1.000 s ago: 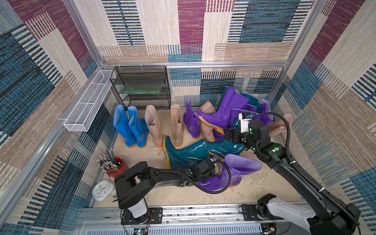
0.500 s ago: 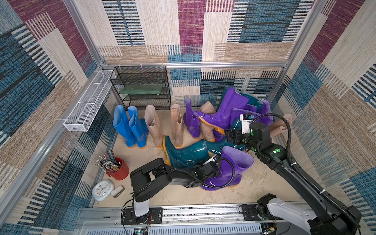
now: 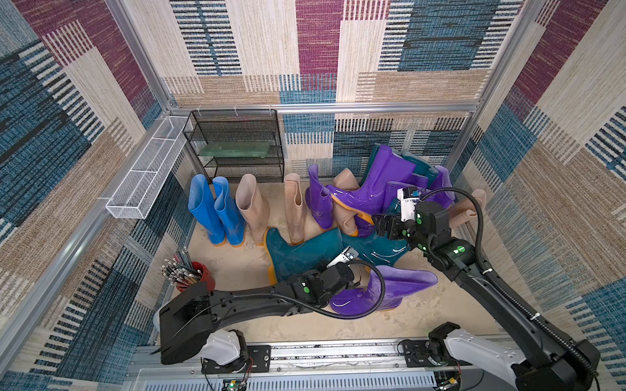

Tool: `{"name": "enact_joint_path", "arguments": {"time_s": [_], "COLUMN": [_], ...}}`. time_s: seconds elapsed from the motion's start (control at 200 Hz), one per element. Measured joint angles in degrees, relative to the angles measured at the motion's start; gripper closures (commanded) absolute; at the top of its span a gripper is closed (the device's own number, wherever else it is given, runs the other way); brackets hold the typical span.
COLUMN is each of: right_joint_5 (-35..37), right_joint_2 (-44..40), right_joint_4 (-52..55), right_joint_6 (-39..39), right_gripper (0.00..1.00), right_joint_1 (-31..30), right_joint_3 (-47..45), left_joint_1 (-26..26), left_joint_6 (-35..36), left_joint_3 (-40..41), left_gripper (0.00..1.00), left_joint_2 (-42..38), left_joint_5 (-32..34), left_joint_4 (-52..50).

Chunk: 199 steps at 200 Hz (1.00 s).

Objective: Match and arrange rain boots in pairs
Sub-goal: Adjust the rain boot at the center of the board.

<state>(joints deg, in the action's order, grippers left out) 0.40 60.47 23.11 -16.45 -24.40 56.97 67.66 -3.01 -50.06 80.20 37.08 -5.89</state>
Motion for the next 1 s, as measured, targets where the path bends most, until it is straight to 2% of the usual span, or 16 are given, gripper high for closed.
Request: {"name": "enact_joint_path", "arguments": {"time_s": [0.24,0.506,0.566,0.686,0.761,0.927,0.997], "right_joint_5": [-2.4,-2.8,-2.8,-2.6,-2.0,-1.3,-1.3], "right_joint_2": [2.5,8.2,9.7,12.8,14.7,18.0,19.1], "right_joint_4": [-0.9,-1.5,-1.6,-1.9,-2.2,-2.2,-2.1], "right_joint_6": [0.2,1.1,1.1,1.1,1.1,1.1,1.0], "right_gripper": [0.10,0.09,0.10,0.09,0.09,0.07,0.06], "right_joint_1": [-1.0,-6.9,-8.7,-12.7,-14.9,-18.2,-19.1], "right_joint_3": [3.0,9.0,10.2,12.8,14.6,17.2,17.7], "left_joint_1": [2.0,4.4,5.5,7.2,8.8,11.1,11.6], "left_joint_6": [-6.8,-16.5,-18.0,-20.0,-21.1,-22.8,-23.7], "left_joint_3": [-0.7,4.3,4.9,5.4,5.6,6.4,7.2], "left_gripper": [1.00,1.00,0.83,0.73,0.76,1.00,0.97], "left_joint_2": [-13.1,-26.2,-28.0,-30.4,-31.5,-34.8,-36.7], "left_joint_5": [0.2,1.7,2.3,4.4,5.6,9.4,11.1], "left_joint_4": [-6.5,-11.7,-12.4,-14.8,-15.9,-17.1,-18.0]}}
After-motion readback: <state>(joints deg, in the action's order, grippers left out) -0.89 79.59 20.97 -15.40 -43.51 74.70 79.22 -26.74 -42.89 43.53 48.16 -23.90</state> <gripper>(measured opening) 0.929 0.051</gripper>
